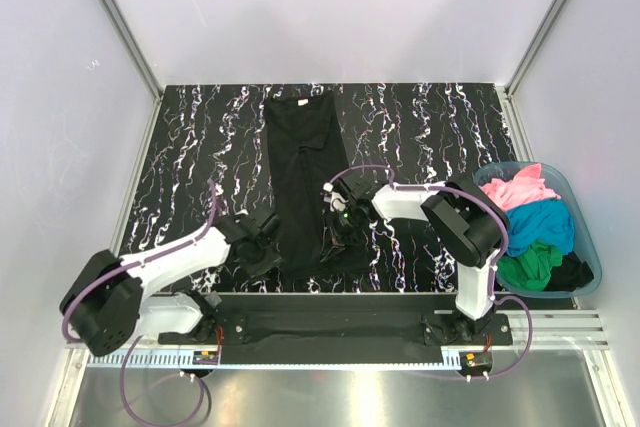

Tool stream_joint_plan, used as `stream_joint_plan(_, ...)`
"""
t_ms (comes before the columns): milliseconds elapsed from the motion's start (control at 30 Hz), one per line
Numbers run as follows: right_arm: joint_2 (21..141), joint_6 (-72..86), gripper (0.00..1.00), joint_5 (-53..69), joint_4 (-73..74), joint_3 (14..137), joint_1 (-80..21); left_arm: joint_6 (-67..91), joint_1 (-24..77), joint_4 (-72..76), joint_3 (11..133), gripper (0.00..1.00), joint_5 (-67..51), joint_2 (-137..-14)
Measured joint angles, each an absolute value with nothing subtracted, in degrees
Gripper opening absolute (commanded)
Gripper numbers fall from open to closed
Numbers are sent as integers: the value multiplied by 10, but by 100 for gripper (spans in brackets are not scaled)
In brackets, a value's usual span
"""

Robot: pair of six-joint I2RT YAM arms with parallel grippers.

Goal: Fold and stack the t-shirts
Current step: Fold the tshirt

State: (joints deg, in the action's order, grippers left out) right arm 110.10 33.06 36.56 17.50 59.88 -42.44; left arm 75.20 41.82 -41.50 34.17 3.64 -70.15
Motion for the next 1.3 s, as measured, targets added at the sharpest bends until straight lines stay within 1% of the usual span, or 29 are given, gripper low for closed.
stream_joint_plan(67,1101,330,20,365,180,601,-425,754,410,-429,341,48,38,-685)
stream_joint_plan(100,1100,328,27,362,187,604,-425,754,404,-435,341,49,40,-669)
stream_joint_plan(167,1094,325,37,354,206,611,-425,749,392,-437,341,52,42,-649)
stream_joint_plan(267,1062,318,53,333,241,615,-425,731,387,-420,341,53,39,-619)
stream_joint_plan(367,1004,311,60,310,289,625,-425,719,387,-394,341,53,25,-623)
stream_joint_plan(467,959,302,61,293,317,633,-423,709,387,-355,330,53,0,-639)
stream_joint_plan(533,939,292,59,289,333,633,-413,707,387,-331,317,53,-16,-648)
stream_joint_plan(800,935,246,53,283,373,583,-291,710,394,-297,299,52,-46,-686)
stream_joint_plan(933,958,238,51,281,373,560,-289,719,402,-286,299,50,-54,-693)
stream_joint_plan(1200,964,250,52,272,372,515,-290,740,406,-246,286,43,-86,-705)
stream_joint_plan(1267,964,255,50,272,370,509,-290,741,407,-234,285,41,-93,-710)
stream_joint_plan(1300,964,259,48,273,368,505,-290,741,407,-230,284,38,-96,-712)
